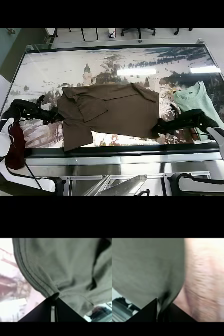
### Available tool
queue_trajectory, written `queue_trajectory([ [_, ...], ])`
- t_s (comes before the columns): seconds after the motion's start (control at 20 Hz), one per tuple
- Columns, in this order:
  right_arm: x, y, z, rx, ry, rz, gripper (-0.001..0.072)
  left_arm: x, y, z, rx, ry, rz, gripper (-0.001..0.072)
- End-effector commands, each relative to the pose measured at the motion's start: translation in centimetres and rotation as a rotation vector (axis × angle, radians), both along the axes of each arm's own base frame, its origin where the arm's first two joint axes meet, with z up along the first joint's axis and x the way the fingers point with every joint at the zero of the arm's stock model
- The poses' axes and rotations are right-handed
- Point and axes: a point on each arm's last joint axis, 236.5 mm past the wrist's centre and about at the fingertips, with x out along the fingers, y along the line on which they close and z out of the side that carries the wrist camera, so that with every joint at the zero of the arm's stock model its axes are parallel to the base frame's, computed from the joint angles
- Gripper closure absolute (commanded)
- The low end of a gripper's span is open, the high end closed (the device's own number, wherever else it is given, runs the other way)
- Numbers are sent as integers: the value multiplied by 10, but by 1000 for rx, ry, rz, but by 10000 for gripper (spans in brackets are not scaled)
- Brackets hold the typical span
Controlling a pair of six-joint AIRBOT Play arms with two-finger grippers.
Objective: Fold the shirts.
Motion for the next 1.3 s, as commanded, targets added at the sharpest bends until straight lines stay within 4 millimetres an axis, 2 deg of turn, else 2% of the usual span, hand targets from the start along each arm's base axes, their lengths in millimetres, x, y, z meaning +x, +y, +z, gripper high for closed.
queue_trajectory([
  [0.0, 2, 45, 27, 99, -65, 108, 585, 5, -6, 39, -9, -97, -14, 690],
  [0.05, 9, 49, 44, 101, -115, 127, 696, 11, -7, 66, -6, -166, -16, 690],
  [0.1, 22, 49, 70, 93, -198, 125, 695, 19, -9, 100, 0, -254, -18, 690],
  [0.15, 41, 46, 110, 76, -321, 110, 696, 25, -12, 140, 8, -356, -20, 691],
  [0.2, 60, 40, 164, 50, -469, 84, 696, 30, -17, 190, 19, -482, -22, 690],
  [0.25, 74, 33, 225, 18, -637, 64, 696, 30, -22, 252, 48, -641, -23, 690],
  [0.3, 81, 23, 302, -27, -840, 33, 696, 23, -25, 321, 104, -829, -11, 691],
  [0.35, 76, 15, 379, -78, -1046, 3, 696, 7, -28, 391, 176, -1024, 15, 690],
  [0.4, 57, 7, 461, -140, -1269, -34, 696, -22, -32, 470, 260, -1257, 66, 691],
  [0.45, 30, 2, 533, -203, -1467, -78, 696, -62, -36, 541, 340, -1479, 134, 690],
  [0.5, -2, -3, 593, -272, -1641, -124, 696, -118, -39, 611, 427, -1714, 226, 690],
  [0.55, -41, -5, 645, -348, -1802, -165, 696, -179, -42, 663, 509, -1913, 320, 690],
  [0.6, -77, -4, 684, -419, -1931, -198, 696, -243, -44, 702, 600, -2090, 411, 690],
  [0.65, -103, -2, 708, -470, -2014, -218, 696, -291, -48, 721, 680, -2203, 468, 691],
  [0.7, -123, 2, 724, -498, -2073, -224, 696, -326, -52, 730, 762, -2264, 494, 691],
  [0.75, -136, 6, 732, -507, -2107, -222, 695, -340, -53, 732, 817, -2277, 500, 691],
  [0.8, -139, 8, 733, -508, -2113, -219, 695, -341, -49, 729, 864, -2243, 500, 690],
  [0.85, -135, 8, 728, -510, -2095, -204, 696, -328, -42, 720, 883, -2174, 492, 690],
  [0.95, -109, 7, 706, -484, -1988, -157, 696, -268, -28, 687, 860, -1960, 409, 690],
  [1.05, -69, 1, 671, -435, -1827, -115, 696, -196, -22, 636, 752, -1732, 290, 690],
  [1.15, -24, -6, 622, -378, -1645, -67, 696, -127, -23, 577, 574, -1535, 201, 690],
  [1.25, 24, -16, 552, -293, -1432, -57, 696, -67, -24, 511, 396, -1337, 150, 690],
])
